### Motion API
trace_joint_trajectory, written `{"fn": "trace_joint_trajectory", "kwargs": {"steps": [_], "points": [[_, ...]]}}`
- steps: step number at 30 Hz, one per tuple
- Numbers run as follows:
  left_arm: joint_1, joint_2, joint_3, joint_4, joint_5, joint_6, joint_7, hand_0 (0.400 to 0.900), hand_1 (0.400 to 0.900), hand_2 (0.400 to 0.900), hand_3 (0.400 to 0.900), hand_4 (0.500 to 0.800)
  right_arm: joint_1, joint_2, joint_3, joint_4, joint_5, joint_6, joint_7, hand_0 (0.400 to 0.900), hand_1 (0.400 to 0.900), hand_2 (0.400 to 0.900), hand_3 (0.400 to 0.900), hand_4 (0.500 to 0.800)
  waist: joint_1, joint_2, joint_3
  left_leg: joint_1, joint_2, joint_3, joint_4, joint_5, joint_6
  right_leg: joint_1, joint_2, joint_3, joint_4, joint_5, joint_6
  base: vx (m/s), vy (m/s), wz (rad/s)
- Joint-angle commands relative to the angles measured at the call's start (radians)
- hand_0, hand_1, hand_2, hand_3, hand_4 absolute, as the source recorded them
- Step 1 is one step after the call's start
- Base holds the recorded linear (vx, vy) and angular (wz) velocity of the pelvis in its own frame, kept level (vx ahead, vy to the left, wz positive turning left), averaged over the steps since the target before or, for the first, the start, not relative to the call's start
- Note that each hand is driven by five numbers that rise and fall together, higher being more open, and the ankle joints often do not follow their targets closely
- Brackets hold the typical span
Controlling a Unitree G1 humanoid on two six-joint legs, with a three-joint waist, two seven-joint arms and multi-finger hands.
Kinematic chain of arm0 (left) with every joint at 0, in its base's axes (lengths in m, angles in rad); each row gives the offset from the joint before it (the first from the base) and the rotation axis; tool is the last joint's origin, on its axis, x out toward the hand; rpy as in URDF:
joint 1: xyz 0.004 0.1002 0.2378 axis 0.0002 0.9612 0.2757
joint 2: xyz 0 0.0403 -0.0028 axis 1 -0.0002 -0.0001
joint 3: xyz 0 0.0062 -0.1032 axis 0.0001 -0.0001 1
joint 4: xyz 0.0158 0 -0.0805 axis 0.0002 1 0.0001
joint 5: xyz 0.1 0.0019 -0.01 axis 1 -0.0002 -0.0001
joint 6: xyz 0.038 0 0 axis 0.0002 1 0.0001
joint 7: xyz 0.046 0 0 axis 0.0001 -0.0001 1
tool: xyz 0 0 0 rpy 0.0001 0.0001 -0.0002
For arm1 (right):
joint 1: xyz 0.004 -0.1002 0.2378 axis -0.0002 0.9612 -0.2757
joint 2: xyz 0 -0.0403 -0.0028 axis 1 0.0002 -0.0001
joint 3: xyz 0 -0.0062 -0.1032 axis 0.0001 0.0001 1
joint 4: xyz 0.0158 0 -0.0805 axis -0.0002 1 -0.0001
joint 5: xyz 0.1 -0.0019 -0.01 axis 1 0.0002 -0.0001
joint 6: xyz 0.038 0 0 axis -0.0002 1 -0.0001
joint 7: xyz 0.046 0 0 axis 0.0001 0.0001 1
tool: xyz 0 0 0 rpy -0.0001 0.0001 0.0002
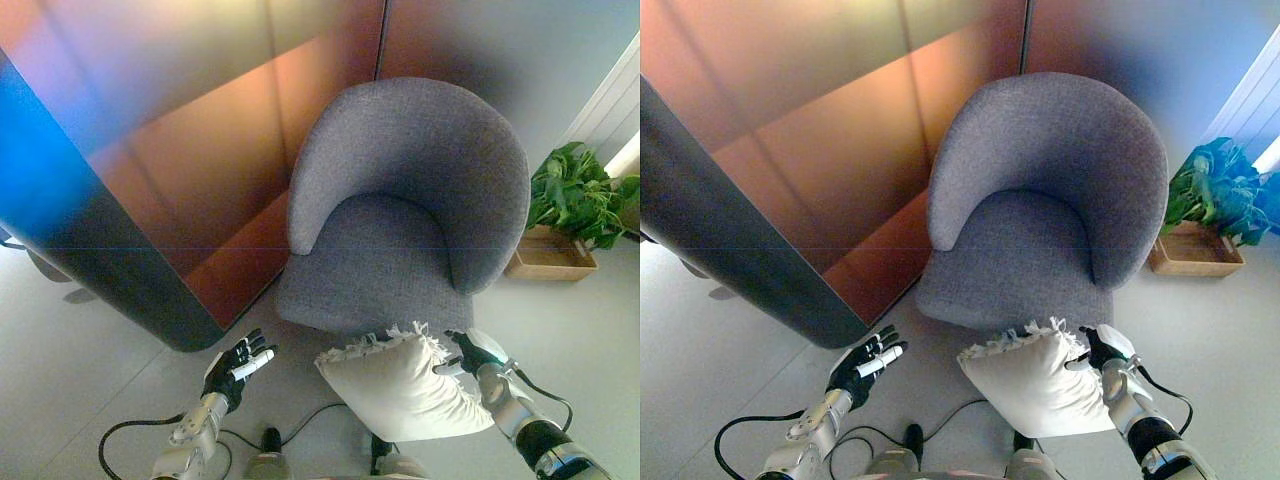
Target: Pick up the pillow and put it on the sofa.
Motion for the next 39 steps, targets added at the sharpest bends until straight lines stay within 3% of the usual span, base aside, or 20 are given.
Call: {"fn": "trace_joint_trajectory", "kwargs": {"steps": [1, 6, 20, 26, 31, 39], "points": [[-0.064, 0.032, -0.004, -0.058, 0.016, -0.065, -0.006, 0.900, 0.900, 0.900, 0.900, 0.800, -0.072, -0.069, 0.001, -0.020, -0.034, -0.026, -0.034, 0.900, 0.900, 0.900, 0.900, 0.800, 0.032, -0.010, -0.027, -0.035, 0.022, -0.072, 0.064, -0.043, -0.009, 0.025, -0.100, -0.023, 0.057, -0.040, 0.121, 0.00, 0.000, 0.00], [-0.060, 0.034, -0.002, -0.068, -0.016, -0.068, -0.023, 0.900, 0.900, 0.900, 0.900, 0.800, -0.064, -0.072, 0.002, -0.032, -0.033, -0.023, -0.034, 0.900, 0.900, 0.900, 0.900, 0.800, 0.031, -0.012, -0.025, -0.035, 0.024, -0.071, 0.065, -0.042, -0.009, 0.023, -0.100, -0.023, 0.059, -0.039, 0.122, 0.00, 0.000, 0.00], [-0.091, 0.040, 0.001, -0.055, -0.014, -0.073, 0.016, 0.900, 0.900, 0.900, 0.900, 0.800, -0.118, -0.076, 0.020, 0.031, -0.011, -0.019, -0.033, 0.900, 0.900, 0.900, 0.900, 0.800, 0.037, -0.009, 0.006, -0.057, 0.023, -0.084, 0.079, -0.042, -0.007, 0.002, -0.101, -0.017, 0.072, -0.039, 0.120, -0.01, -0.001, 0.01], [-0.126, 0.054, -0.010, -0.078, -0.037, -0.078, 0.024, 0.900, 0.900, 0.900, 0.900, 0.800, -0.184, -0.087, 0.031, 0.065, 0.007, -0.015, -0.045, 0.900, 0.900, 0.900, 0.900, 0.800, 0.042, -0.001, 0.052, -0.091, 0.015, -0.095, 0.096, -0.042, -0.006, -0.029, -0.106, -0.009, 0.085, -0.034, 0.121, -0.09, 0.002, 0.02], [-0.216, 0.071, -0.042, -0.095, -0.078, -0.091, 0.045, 0.900, 0.900, 0.900, 0.900, 0.800, -0.330, -0.097, 0.079, 0.128, 0.052, -0.008, -0.068, 0.900, 0.900, 0.900, 0.900, 0.800, 0.046, 0.013, 0.130, -0.150, 0.007, -0.101, 0.111, -0.035, -0.004, -0.085, -0.106, 0.002, 0.092, -0.020, 0.118, -0.21, 0.001, -0.03], [-0.270, 0.066, -0.063, -0.082, -0.091, -0.119, 0.070, 0.900, 0.900, 0.900, 0.900, 0.800, -0.422, -0.111, 0.107, 0.169, 0.077, 0.005, -0.070, 0.900, 0.900, 0.900, 0.900, 0.800, 0.048, 0.017, 0.185, -0.212, -0.005, -0.107, 0.128, -0.029, 0.000, -0.136, -0.106, 0.009, 0.093, -0.008, 0.116, -0.09, -0.001, -0.03]]}}
